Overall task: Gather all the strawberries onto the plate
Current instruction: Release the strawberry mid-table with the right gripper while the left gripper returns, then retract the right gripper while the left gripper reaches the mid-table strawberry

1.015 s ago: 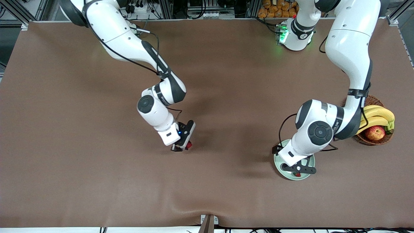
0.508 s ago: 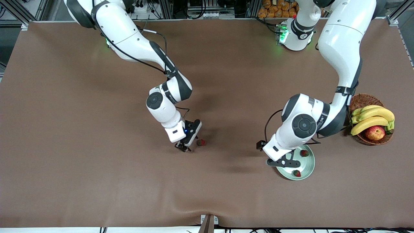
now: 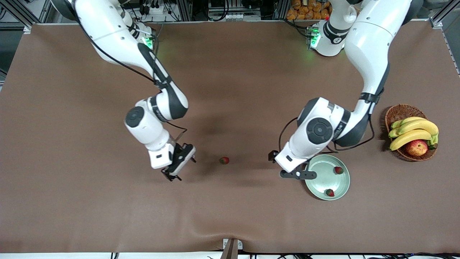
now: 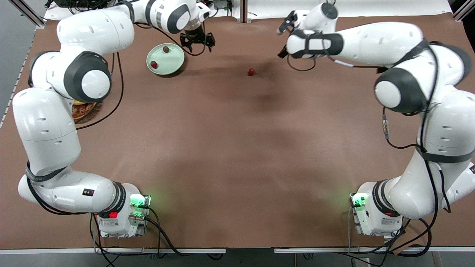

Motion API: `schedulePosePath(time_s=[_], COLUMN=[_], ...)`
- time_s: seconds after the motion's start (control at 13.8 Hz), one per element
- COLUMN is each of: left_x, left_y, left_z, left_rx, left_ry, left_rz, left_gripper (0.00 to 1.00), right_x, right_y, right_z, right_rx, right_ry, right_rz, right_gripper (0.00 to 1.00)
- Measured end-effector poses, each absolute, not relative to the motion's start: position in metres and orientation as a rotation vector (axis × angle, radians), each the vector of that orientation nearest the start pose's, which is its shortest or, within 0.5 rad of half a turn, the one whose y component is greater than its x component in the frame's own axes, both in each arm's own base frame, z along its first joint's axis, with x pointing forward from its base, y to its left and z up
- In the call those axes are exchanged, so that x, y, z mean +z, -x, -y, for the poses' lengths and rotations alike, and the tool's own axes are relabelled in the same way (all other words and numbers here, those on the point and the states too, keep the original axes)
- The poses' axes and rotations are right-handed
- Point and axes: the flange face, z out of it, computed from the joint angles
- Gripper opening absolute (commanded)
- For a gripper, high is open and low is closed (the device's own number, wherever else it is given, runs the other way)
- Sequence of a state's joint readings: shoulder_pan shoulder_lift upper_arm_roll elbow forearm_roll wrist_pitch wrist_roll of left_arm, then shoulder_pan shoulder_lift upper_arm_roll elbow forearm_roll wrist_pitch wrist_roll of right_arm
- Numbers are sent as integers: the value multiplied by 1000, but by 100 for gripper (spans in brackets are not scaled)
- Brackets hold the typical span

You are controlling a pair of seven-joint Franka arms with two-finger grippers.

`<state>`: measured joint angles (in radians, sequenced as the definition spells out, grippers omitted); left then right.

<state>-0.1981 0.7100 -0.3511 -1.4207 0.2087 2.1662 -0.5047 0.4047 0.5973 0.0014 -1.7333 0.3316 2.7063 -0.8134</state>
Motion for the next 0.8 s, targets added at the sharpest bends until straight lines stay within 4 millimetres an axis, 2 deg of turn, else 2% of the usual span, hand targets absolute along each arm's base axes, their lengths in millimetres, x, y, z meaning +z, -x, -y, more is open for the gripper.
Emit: schedulePosePath(time_s=[0.22,0.44,0.51,0.8], left_x=[298,292,291,290], left_y=[-641,-636,-634,-626], left_z=[364,387,394,423], left_rx=[-129,-155,-168,-257], left_ry=[3239,3252,3258,3293], left_rz=[-177,-220,-233,-293], left_gripper=[100,100,100,100], right_x=[319,359,370,397], right_y=[-644,-638,-636,-616], right_z=[-191,-102,-78,-10], right_rx=[-449,-312,-286,-138], right_ry=[2685,2721,2729,2739], right_rz=[1234,1078,1034,863], right_gripper=[100,100,100,100])
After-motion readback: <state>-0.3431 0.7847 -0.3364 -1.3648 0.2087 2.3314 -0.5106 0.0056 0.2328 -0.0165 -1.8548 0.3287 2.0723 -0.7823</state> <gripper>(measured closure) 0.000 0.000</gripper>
